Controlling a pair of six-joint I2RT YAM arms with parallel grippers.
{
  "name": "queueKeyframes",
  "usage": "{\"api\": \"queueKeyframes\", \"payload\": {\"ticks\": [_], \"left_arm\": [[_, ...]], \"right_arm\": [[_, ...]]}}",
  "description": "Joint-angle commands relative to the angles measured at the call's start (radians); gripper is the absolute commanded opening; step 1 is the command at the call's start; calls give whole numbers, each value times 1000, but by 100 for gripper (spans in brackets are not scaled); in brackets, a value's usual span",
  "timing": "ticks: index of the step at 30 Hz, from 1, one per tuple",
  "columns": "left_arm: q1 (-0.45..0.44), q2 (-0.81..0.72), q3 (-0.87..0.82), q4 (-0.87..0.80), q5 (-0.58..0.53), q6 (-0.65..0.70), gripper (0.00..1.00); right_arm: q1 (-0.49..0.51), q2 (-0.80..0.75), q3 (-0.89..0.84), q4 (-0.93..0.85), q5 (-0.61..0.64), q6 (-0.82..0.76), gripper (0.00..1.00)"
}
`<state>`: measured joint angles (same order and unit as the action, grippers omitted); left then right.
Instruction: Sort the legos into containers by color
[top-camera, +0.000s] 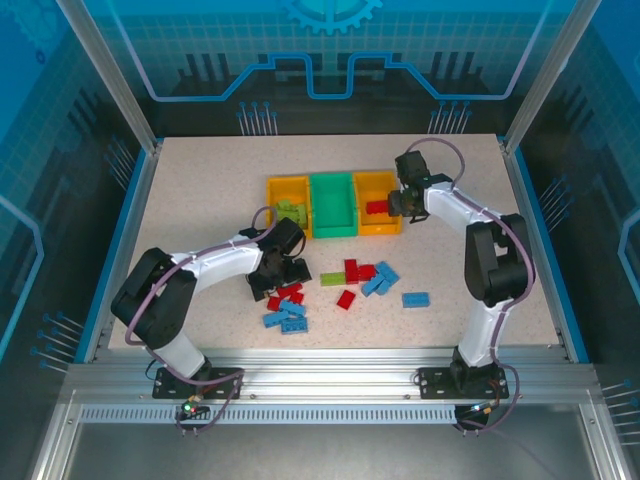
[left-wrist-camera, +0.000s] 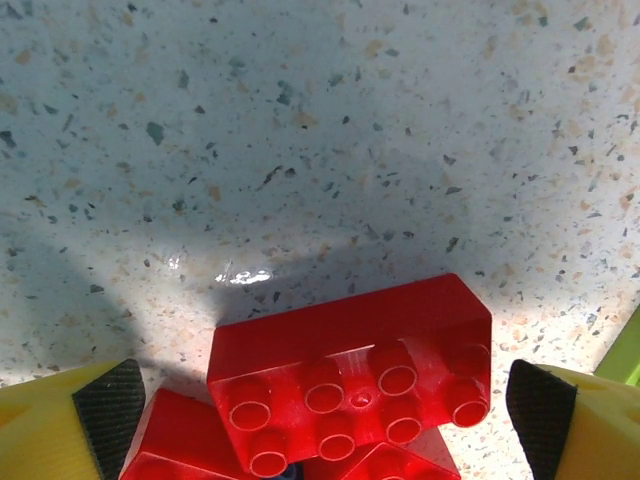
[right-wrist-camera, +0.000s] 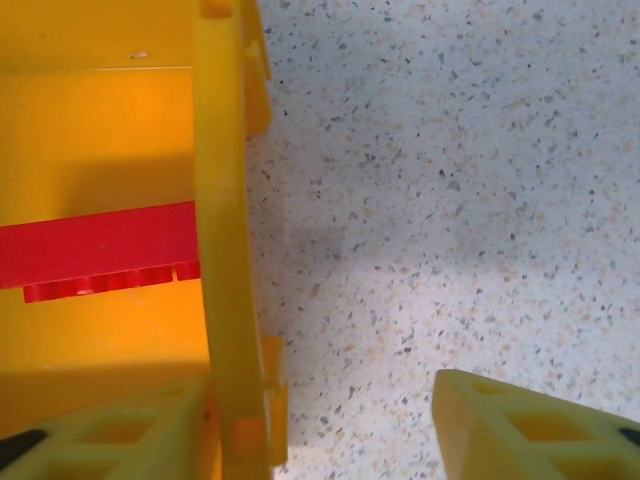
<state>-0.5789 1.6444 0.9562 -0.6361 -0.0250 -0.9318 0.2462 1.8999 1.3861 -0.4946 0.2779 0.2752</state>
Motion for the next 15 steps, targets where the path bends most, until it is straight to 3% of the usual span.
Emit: {"api": "queueKeyframes", "payload": {"ticks": [1, 6, 15], "left_arm": [[-5, 21, 1, -3, 27, -27, 95], [-5, 43, 13, -2, 25, -22, 90], [-5, 75, 53, 6, 19, -3, 78]], "right_arm": [[-20, 32, 18, 26, -46, -31, 50], [-22, 55, 47, 8, -75, -48, 39], [-5, 10, -17, 18, -89, -51, 29]]}}
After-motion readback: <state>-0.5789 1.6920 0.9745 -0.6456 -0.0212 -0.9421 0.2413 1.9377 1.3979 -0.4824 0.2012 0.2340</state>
